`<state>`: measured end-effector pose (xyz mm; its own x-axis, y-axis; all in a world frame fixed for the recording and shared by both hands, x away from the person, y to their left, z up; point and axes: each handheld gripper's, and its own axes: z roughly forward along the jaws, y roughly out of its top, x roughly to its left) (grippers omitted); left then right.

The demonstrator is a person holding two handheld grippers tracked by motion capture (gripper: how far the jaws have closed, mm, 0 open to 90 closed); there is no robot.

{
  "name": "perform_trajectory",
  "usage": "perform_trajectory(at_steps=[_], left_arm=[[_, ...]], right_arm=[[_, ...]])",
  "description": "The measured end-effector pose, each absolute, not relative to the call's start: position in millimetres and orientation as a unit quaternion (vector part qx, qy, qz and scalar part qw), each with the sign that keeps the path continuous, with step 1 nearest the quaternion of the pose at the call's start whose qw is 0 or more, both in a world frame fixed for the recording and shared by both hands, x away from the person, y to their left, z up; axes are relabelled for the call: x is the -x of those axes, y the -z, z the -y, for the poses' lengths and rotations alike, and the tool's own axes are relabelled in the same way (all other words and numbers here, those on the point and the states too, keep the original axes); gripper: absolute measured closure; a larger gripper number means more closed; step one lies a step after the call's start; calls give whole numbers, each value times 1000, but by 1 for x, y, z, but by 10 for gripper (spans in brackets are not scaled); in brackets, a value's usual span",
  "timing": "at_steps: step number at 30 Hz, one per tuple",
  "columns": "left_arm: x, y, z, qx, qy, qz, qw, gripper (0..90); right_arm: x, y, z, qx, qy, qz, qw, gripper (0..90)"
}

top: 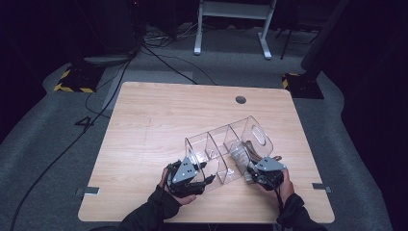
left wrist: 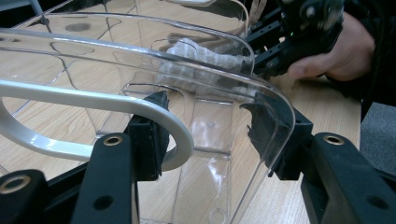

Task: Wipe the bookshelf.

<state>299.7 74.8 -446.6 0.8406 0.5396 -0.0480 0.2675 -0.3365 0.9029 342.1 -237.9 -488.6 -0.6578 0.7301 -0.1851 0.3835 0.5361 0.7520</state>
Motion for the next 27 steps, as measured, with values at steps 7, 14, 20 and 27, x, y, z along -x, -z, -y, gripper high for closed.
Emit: perform_trajectory(at_steps=[7, 14, 20, 27], left_arm=[[-300, 447, -75, -808, -130, -248, 519, 479], [-300, 446, -75, -809, -130, -247, 518, 480], [-300, 447, -75, -809, -128, -246, 518, 479], [-301, 446, -76, -811, -128, -243, 516, 478]], right_arm=[[-334, 471, 247, -321, -397, -830, 224, 727], [-312, 419, 257, -301, -424, -781, 346, 729], [-300, 397, 259, -284, -422, -760, 405, 729], [-317, 451, 255, -296, -370, -803, 362, 730]])
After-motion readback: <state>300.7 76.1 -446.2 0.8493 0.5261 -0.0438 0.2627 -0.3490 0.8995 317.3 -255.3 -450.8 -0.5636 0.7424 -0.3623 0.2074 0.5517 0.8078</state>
